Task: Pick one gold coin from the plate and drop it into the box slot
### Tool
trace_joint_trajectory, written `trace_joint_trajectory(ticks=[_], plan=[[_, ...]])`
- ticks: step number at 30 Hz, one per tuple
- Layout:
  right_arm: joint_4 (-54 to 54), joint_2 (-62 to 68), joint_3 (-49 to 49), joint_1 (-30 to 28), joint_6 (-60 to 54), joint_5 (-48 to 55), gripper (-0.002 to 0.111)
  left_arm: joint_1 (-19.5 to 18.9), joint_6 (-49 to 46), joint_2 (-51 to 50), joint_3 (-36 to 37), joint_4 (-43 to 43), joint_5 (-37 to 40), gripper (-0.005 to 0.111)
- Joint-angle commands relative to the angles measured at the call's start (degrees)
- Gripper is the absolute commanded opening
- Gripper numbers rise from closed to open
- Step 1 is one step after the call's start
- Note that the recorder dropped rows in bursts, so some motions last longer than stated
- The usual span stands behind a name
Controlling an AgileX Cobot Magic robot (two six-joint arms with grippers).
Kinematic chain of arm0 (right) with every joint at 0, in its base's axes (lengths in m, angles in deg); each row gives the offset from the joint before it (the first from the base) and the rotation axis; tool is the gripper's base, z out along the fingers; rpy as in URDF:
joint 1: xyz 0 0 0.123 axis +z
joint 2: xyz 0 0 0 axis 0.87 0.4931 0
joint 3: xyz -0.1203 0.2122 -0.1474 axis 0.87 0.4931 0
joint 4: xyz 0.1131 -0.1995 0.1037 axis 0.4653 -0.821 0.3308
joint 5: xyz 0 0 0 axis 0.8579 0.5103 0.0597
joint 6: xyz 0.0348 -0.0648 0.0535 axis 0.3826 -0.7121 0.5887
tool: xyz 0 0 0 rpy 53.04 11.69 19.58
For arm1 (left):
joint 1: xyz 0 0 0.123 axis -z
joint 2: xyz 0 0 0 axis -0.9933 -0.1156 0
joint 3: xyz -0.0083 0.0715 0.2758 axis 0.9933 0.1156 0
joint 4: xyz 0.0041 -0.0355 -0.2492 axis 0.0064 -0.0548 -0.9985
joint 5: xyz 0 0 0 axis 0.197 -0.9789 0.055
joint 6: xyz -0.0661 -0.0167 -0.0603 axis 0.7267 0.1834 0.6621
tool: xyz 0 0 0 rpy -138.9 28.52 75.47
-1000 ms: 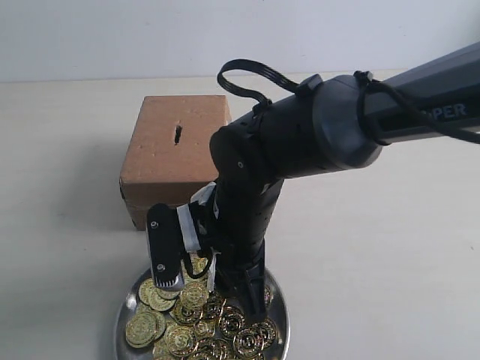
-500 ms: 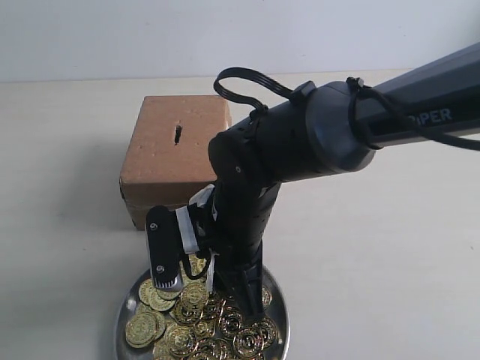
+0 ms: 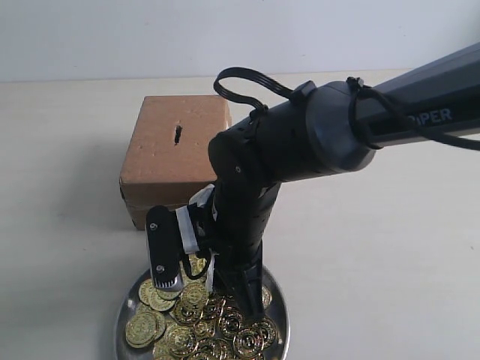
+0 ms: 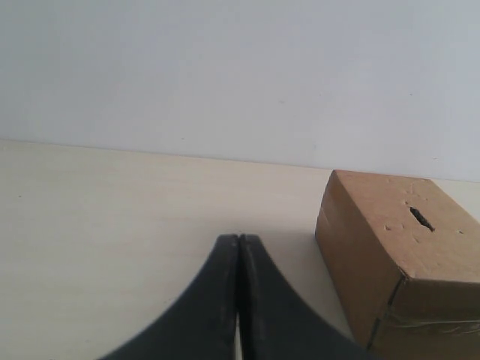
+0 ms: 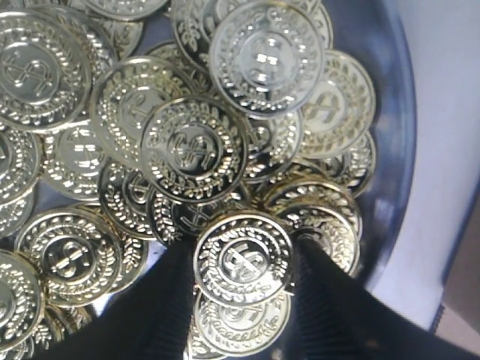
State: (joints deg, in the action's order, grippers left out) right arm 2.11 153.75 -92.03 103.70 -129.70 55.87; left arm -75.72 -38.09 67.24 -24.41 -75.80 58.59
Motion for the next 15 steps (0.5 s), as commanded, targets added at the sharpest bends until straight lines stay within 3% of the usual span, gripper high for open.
trace_joint_trajectory(ticks=[1, 10, 15], plan=[[-0.23, -0.30, -0.50, 0.08, -0.35, -0.19, 0.034, 0.42, 0.16, 0.36, 0.17, 0.26, -0.64, 0.000], [-0.23, -1.28, -0.50, 0.08, -0.35, -0.05, 0.033, 0.42, 0.16, 0.36, 0.17, 0.26, -0.64, 0.000], [-0.23, -0.84, -0.50, 0.08, -0.35, -0.31, 0.045, 0.42, 0.16, 0.36, 0.17, 0.26, -0.64, 0.000]])
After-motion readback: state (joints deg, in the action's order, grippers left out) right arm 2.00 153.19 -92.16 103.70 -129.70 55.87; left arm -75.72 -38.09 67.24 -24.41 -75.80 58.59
